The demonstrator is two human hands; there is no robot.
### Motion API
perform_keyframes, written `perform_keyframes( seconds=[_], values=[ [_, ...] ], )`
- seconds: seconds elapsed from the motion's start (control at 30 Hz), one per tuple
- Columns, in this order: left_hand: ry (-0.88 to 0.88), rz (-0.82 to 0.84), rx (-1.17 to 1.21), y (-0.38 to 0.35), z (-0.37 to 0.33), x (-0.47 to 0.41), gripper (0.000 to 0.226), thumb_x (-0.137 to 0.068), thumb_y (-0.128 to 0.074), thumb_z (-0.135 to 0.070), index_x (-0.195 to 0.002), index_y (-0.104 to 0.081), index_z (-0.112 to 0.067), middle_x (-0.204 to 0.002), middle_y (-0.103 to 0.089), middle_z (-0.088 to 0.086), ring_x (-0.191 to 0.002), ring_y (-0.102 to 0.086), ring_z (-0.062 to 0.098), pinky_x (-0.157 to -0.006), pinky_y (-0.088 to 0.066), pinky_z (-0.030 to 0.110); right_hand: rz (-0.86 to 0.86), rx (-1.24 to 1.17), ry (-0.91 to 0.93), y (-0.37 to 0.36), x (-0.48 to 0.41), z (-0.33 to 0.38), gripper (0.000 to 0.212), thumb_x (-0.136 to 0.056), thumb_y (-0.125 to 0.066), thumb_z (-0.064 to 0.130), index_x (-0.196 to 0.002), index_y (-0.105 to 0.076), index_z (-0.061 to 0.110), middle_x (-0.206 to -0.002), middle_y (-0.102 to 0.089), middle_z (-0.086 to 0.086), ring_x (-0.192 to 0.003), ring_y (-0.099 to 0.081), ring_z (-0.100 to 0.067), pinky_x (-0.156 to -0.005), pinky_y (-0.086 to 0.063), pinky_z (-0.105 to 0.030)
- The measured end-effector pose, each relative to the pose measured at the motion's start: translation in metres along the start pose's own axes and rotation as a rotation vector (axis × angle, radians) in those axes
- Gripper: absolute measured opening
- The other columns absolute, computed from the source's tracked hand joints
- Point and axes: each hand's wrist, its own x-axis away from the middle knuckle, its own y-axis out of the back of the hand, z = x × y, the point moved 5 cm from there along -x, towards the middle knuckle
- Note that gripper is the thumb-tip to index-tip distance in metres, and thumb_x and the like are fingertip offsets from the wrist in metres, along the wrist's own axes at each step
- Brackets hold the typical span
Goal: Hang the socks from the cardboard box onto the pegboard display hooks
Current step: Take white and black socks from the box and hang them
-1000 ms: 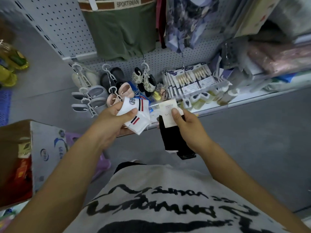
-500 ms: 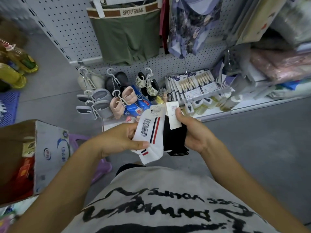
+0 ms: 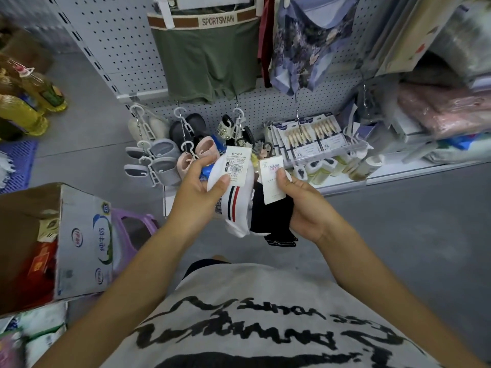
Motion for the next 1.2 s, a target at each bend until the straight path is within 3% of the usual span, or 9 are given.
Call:
perform_keyframes(
  seconds=[0.1, 0.2, 0.27, 0.4, 0.57, 0.67, 1.03, 1.13, 1.2],
  values=[
    [0.007, 0.004, -0.089, -0.01, -0.001, 0.004, 0.042, -0.103, -0.059, -0.029, -0.144, -0.054, -0.035, -0.132, -0.064, -0.027, -0.127, -0.058, 0.001, -0.105, -0.048, 0.025, 0.016, -0.019, 0.008, -0.003, 0.002, 0.001, 0.043, -0.097, -0.062, 0.037, -0.125, -0.068, 0.004, -0.126, -0.069, -0.019, -0.117, -0.067, -0.031, -0.089, -0.058, -0.037],
    [0.15, 0.016, -0.076, -0.026, 0.0, 0.01, 0.031, -0.099, -0.047, -0.06, -0.118, -0.069, -0.05, -0.118, -0.069, -0.031, -0.124, -0.057, -0.007, -0.103, -0.046, 0.018, 0.042, -0.009, 0.003, -0.009, 0.006, 0.0, 0.046, -0.098, -0.061, 0.038, -0.129, -0.065, 0.003, -0.129, -0.066, -0.02, -0.121, -0.064, -0.032, -0.093, -0.056, -0.038],
    [0.261, 0.114, 0.104, -0.041, 0.003, 0.012, 0.044, -0.091, -0.045, -0.072, -0.11, -0.075, -0.046, -0.119, -0.074, -0.014, -0.133, -0.057, 0.012, -0.112, -0.043, 0.037, 0.07, 0.018, -0.013, -0.015, 0.007, -0.001, 0.05, -0.096, -0.061, 0.039, -0.131, -0.064, 0.003, -0.132, -0.064, -0.021, -0.123, -0.062, -0.032, -0.097, -0.054, -0.039],
    [0.258, 0.065, 0.337, -0.046, 0.0, 0.017, 0.04, -0.1, -0.049, -0.053, -0.109, -0.079, -0.027, -0.11, -0.077, 0.004, -0.106, -0.073, 0.021, -0.092, -0.054, 0.042, 0.102, 0.016, -0.029, -0.022, 0.011, -0.004, 0.052, -0.094, -0.064, 0.041, -0.132, -0.064, 0.005, -0.137, -0.061, -0.021, -0.129, -0.058, -0.033, -0.109, -0.046, -0.047],
    [0.342, -0.034, 0.579, -0.036, -0.008, 0.017, 0.044, -0.107, -0.041, -0.041, -0.113, -0.075, -0.013, -0.119, -0.074, 0.015, -0.103, -0.074, 0.027, -0.08, -0.063, 0.036, -0.012, 0.077, 0.072, -0.018, 0.014, 0.014, 0.047, -0.096, -0.063, 0.041, -0.128, -0.066, 0.008, -0.127, -0.068, -0.019, -0.119, -0.066, -0.031, -0.098, -0.055, -0.043],
    [0.352, -0.114, 0.52, -0.026, -0.029, 0.01, 0.046, -0.105, -0.044, -0.044, -0.134, -0.063, -0.013, -0.128, -0.069, 0.018, -0.114, -0.068, 0.034, -0.095, -0.057, 0.047, -0.076, 0.133, 0.139, -0.022, 0.013, 0.034, 0.04, -0.096, -0.062, 0.04, -0.123, -0.069, 0.011, -0.116, -0.074, -0.015, -0.106, -0.072, -0.027, -0.081, -0.06, -0.035],
    [0.043, -0.139, 0.445, 0.009, -0.147, -0.085, 0.054, -0.095, -0.054, -0.053, -0.133, -0.064, -0.016, -0.122, -0.074, 0.01, -0.116, -0.069, 0.03, -0.1, -0.053, 0.052, -0.053, 0.448, 0.479, -0.094, -0.027, 0.175, 0.025, -0.098, -0.06, 0.039, -0.098, -0.078, 0.023, -0.102, -0.078, -0.008, -0.089, -0.075, -0.018, -0.07, -0.058, -0.025],
    [-0.05, -0.163, 0.422, 0.013, -0.193, -0.114, 0.072, -0.078, -0.063, -0.062, -0.135, -0.063, -0.018, -0.129, -0.071, 0.009, -0.123, -0.065, 0.029, -0.112, -0.043, 0.055, -0.016, 0.477, 0.559, -0.12, -0.04, 0.227, 0.026, -0.1, -0.059, 0.036, -0.109, -0.074, 0.017, -0.106, -0.077, -0.009, -0.093, -0.074, -0.02, -0.078, -0.06, -0.032],
    [-0.114, -0.18, 0.412, 0.02, -0.221, -0.136, 0.061, -0.082, -0.063, -0.062, -0.125, -0.069, -0.02, -0.119, -0.075, 0.007, -0.114, -0.07, 0.027, -0.107, -0.048, 0.053, -0.004, 0.508, 0.606, -0.139, -0.048, 0.259, 0.028, -0.099, -0.061, 0.038, -0.113, -0.073, 0.017, -0.11, -0.076, -0.009, -0.1, -0.074, -0.025, -0.085, -0.06, -0.039]
  ],
)
